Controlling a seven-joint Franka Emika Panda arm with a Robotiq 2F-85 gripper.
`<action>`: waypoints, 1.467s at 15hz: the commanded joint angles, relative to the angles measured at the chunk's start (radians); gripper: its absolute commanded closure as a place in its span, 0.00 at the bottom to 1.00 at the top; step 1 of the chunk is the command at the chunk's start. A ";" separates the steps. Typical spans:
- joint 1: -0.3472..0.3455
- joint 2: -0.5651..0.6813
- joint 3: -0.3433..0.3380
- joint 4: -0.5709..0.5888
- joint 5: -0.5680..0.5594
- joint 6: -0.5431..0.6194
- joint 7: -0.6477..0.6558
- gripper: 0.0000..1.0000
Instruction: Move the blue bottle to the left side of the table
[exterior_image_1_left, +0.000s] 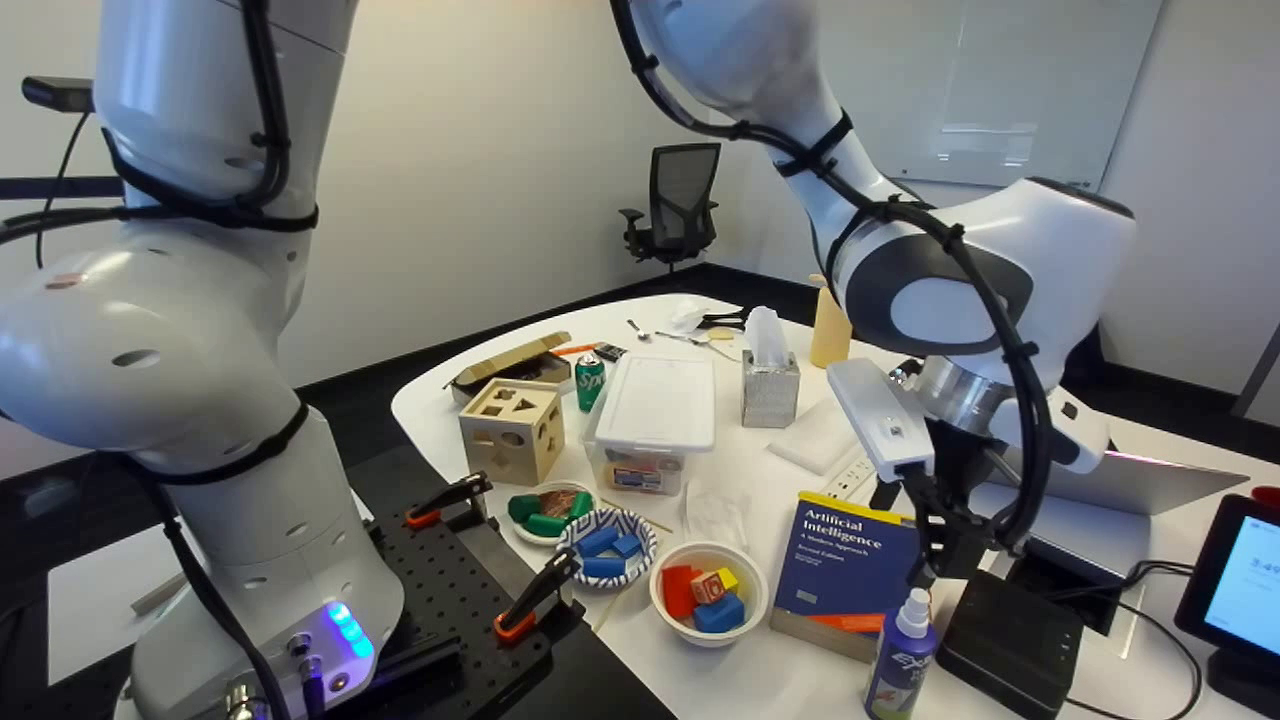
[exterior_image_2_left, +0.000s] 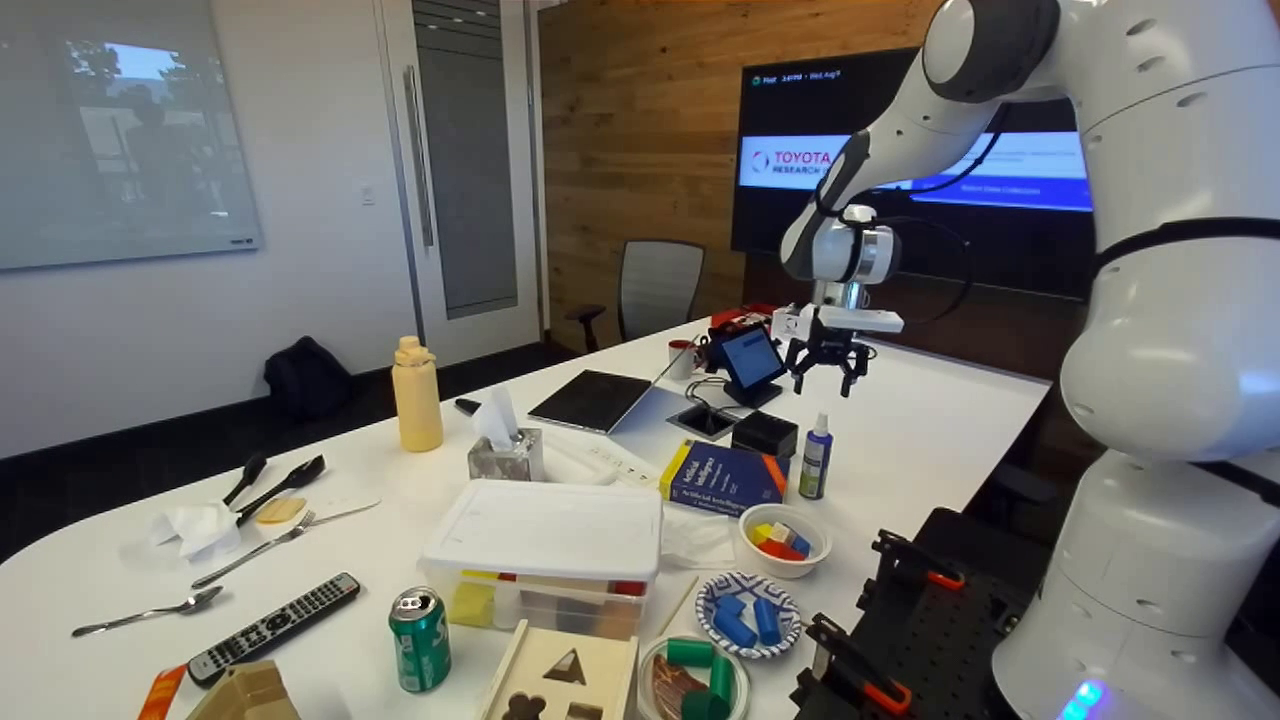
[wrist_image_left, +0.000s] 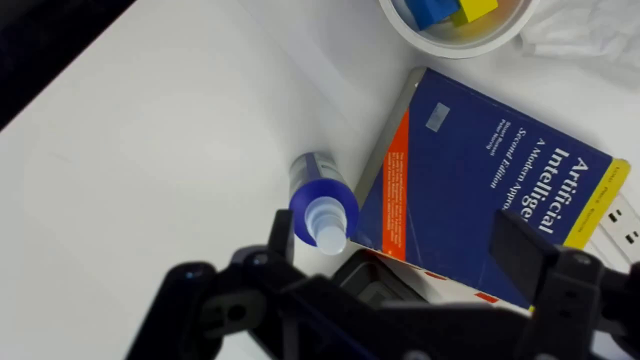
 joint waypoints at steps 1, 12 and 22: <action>-0.019 0.049 -0.005 0.029 0.030 0.002 0.070 0.00; -0.026 0.233 -0.004 0.167 0.054 0.009 0.229 0.00; -0.026 0.306 -0.005 0.237 0.046 0.006 0.266 0.50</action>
